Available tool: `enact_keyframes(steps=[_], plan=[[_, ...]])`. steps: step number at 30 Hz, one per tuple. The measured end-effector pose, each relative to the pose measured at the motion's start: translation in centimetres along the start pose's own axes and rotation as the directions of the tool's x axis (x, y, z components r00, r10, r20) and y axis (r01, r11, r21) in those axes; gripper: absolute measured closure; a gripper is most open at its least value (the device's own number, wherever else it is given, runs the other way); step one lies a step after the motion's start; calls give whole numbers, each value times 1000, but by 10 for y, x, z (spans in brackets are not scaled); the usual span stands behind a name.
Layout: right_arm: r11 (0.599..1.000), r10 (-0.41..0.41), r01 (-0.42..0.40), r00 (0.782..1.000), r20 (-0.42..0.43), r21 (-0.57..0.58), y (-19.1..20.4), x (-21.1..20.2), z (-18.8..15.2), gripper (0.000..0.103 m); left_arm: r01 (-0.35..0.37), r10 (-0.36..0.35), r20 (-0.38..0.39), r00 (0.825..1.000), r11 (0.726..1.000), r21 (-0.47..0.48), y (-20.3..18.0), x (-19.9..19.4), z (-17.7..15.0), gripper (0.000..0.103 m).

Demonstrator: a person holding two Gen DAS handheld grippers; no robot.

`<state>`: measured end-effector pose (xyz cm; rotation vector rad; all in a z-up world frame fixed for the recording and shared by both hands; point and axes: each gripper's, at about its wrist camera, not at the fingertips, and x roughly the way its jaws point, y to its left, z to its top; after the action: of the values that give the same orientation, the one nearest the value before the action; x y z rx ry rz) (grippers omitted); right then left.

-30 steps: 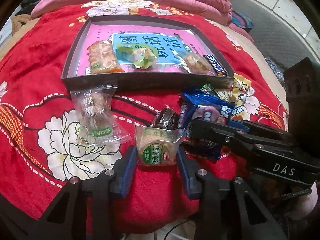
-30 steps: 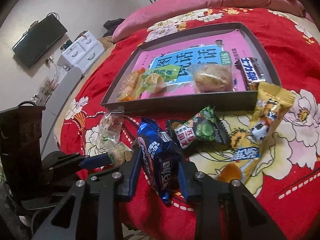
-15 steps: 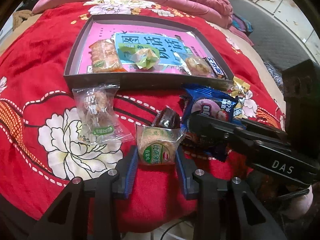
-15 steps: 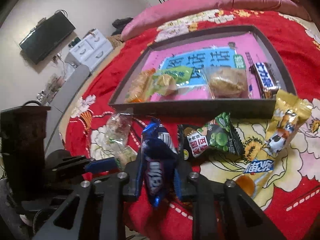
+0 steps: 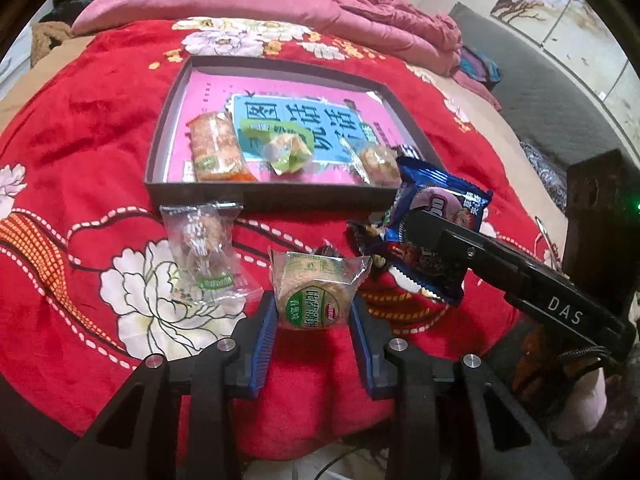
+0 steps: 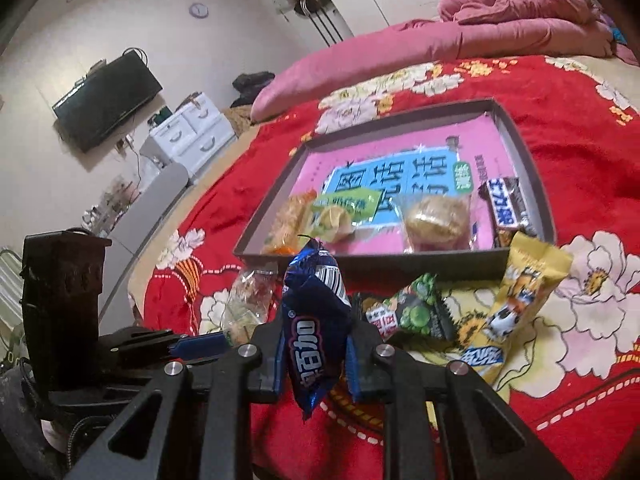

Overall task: Organize snacks
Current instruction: 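Lift the cake packet with the left tool while the right tool carries the blue biscuit bag toward the tray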

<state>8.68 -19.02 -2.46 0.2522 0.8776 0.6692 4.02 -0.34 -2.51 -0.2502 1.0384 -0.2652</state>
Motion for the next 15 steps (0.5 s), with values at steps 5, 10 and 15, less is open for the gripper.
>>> enact_keyframes(steps=[5,10,15], plan=[[1000,1,-1,1000,25,10,-3,-6,4,80,-5,5,38,999,1000,-5,-2,-12,6,67],[1000,-6,6,999,43,6,-4,-13,6,80,-11,12,63,998,1000,-8,-3,-19,13,67],[1000,-9,9,998,69,6,-3,-20,6,80,-13,14,77,997,1000,-13,-3,-22,19,67]])
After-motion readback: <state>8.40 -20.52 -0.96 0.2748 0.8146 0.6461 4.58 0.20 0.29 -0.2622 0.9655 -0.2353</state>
